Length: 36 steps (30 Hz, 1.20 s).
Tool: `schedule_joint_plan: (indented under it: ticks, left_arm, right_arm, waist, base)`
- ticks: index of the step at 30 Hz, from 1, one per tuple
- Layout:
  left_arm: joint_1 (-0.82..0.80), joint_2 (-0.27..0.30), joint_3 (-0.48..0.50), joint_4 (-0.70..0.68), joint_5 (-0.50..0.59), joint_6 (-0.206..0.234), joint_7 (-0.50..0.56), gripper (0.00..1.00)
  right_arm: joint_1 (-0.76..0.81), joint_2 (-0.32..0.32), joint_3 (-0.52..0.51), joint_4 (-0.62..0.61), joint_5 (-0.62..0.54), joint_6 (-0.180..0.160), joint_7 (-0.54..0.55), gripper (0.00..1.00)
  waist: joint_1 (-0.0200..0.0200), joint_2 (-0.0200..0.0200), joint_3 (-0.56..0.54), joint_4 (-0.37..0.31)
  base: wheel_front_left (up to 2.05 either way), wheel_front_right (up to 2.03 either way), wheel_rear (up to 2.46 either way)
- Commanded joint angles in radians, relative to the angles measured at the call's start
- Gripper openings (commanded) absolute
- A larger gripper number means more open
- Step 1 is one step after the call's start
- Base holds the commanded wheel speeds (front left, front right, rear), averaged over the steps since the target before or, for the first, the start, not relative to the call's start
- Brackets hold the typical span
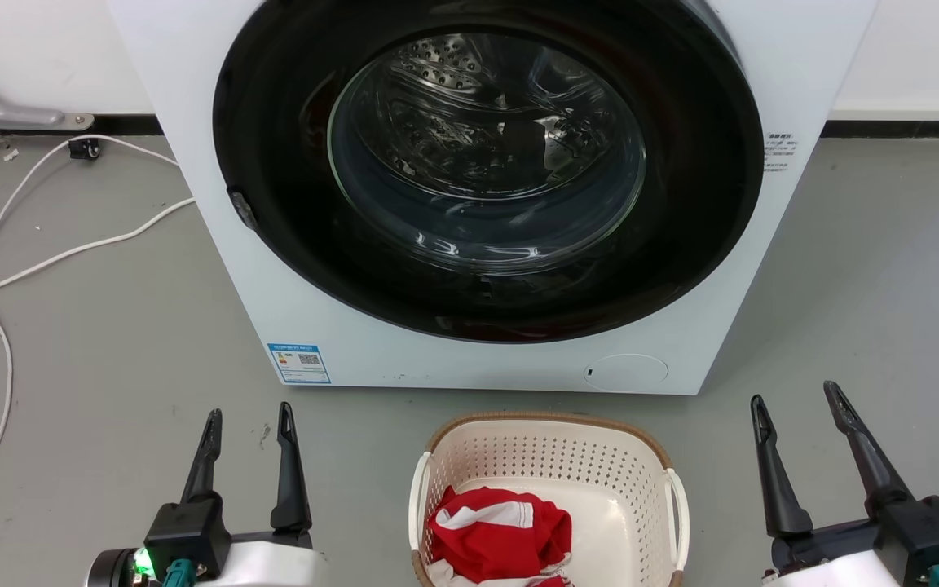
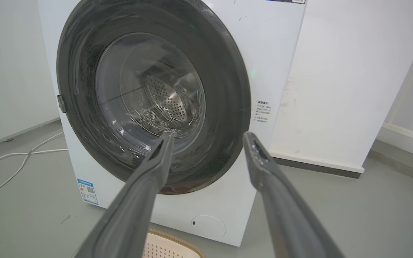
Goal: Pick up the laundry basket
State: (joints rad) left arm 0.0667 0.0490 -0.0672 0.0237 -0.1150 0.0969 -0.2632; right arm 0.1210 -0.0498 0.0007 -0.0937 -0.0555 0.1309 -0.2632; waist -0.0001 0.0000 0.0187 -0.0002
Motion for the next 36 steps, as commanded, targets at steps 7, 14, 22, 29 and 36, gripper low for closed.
schedule_joint_plan:
  ticks: [7,14,22,29,36]
  left_arm:
    - [-0.051,0.002,-0.009,0.082,-0.013,-0.028,-0.002,1.00]
    - [-0.175,0.002,-0.015,0.234,-0.013,-0.070,-0.003,1.00]
    - [-0.374,0.002,-0.002,0.451,0.009,-0.119,-0.002,1.00]
    - [-0.520,0.010,-0.021,0.619,0.040,-0.162,-0.002,1.00]
    - [-0.637,0.015,-0.049,0.747,0.064,-0.183,-0.002,1.00]
  right_arm:
    - [-0.034,-0.001,-0.003,0.077,-0.024,0.000,-0.002,1.00]
    - [-0.140,0.000,0.003,0.227,-0.085,0.000,-0.002,1.00]
    - [-0.320,0.000,0.006,0.369,-0.127,0.000,-0.002,1.00]
    - [-0.449,0.000,0.008,0.481,-0.156,0.000,-0.002,1.00]
    - [-0.553,0.000,-0.002,0.596,-0.173,0.000,-0.002,1.00]
  waist:
    - [0.0001,0.0000,0.028,-0.008]
    - [0.0001,0.0000,0.135,-0.027]
    - [0.0001,0.0000,0.340,-0.055]
    - [0.0001,0.0000,0.485,-0.065]
    - [0.0001,0.0000,0.584,-0.074]
  base:
    - [0.00,0.00,0.00]
    - [0.00,0.00,0.00]
    - [0.00,0.00,0.00]
    - [0.00,0.00,0.00]
    - [0.00,0.00,0.00]
